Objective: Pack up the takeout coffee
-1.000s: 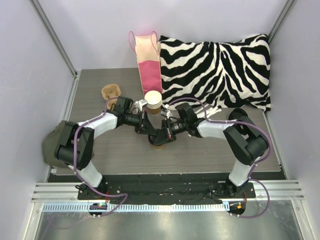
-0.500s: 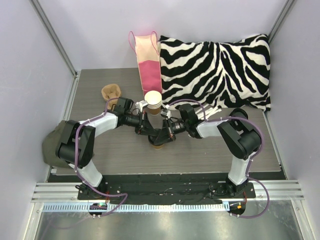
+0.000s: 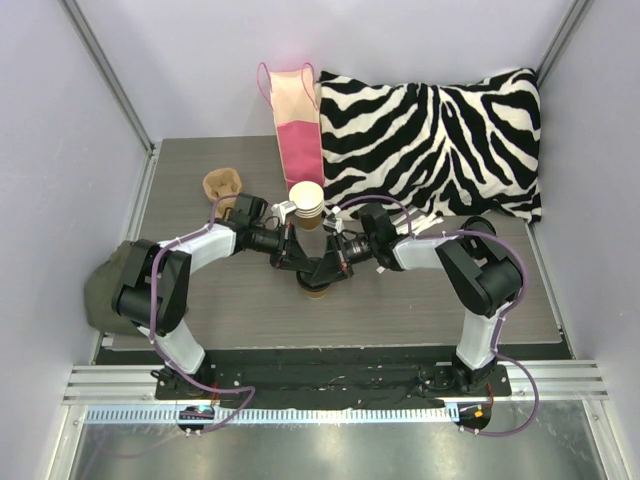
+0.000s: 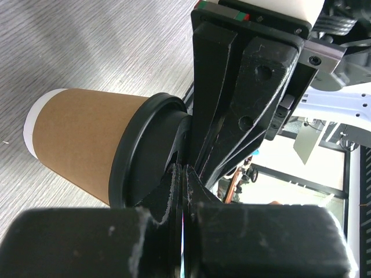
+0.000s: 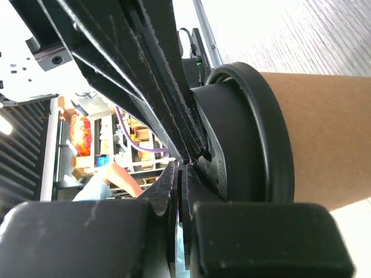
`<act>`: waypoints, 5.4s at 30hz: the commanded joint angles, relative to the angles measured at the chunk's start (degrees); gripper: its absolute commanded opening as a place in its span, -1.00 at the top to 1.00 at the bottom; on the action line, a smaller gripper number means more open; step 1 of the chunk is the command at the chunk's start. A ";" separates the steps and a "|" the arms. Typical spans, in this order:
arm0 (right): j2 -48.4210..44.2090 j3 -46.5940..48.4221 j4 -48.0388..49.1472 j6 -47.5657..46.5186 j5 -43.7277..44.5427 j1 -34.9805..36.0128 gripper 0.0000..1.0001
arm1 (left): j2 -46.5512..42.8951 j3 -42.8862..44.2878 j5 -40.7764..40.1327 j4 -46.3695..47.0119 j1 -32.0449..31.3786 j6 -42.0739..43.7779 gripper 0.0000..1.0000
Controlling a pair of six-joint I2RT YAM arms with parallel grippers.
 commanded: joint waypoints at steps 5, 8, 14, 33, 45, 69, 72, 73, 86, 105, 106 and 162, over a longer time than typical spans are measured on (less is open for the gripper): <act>-5.72 5.98 -16.85 -5.41 9.09 -0.33 0.86 | 2.55 -0.87 -7.07 -4.13 0.08 3.08 1.00; -9.24 7.13 -13.27 -1.30 6.98 0.03 0.86 | 2.28 -0.87 -7.16 -4.13 0.17 3.08 1.00; -12.50 8.45 -10.96 1.36 5.57 1.70 0.86 | 2.20 -0.78 -7.33 -4.21 0.17 2.99 1.00; -0.62 5.71 -31.79 -21.05 15.85 3.10 0.97 | 3.34 0.01 -8.21 -6.06 0.26 3.96 1.00; -14.34 10.21 -24.23 -9.80 14.09 3.28 0.93 | 2.90 -0.16 -7.78 -5.62 0.35 3.78 1.00; -11.17 8.45 -27.14 -15.70 11.81 4.07 0.96 | -3.77 0.89 -0.66 1.14 0.35 -2.72 1.00; -13.98 8.28 -24.78 -13.41 10.84 3.72 0.98 | -6.41 2.03 0.57 3.86 0.35 -6.48 1.00; -14.51 7.66 -23.98 -11.31 10.76 3.11 0.97 | -6.94 2.21 0.66 4.31 0.35 -7.29 1.00; -7.06 5.28 -29.42 -19.20 15.32 1.08 0.98 | -5.81 0.64 0.31 12.84 1.22 -14.08 1.00; -4.23 8.10 -32.58 -22.19 16.29 -0.76 0.98 | -0.51 2.04 -1.89 -0.35 4.83 0.09 1.00; -4.84 8.01 -32.41 -22.02 16.12 -0.76 0.98 | -1.31 1.95 -1.80 -0.35 4.39 -0.09 1.00; 5.43 32.88 -44.36 -28.96 20.86 -7.79 0.52 | -6.50 -0.25 -10.06 -9.23 1.49 5.54 0.71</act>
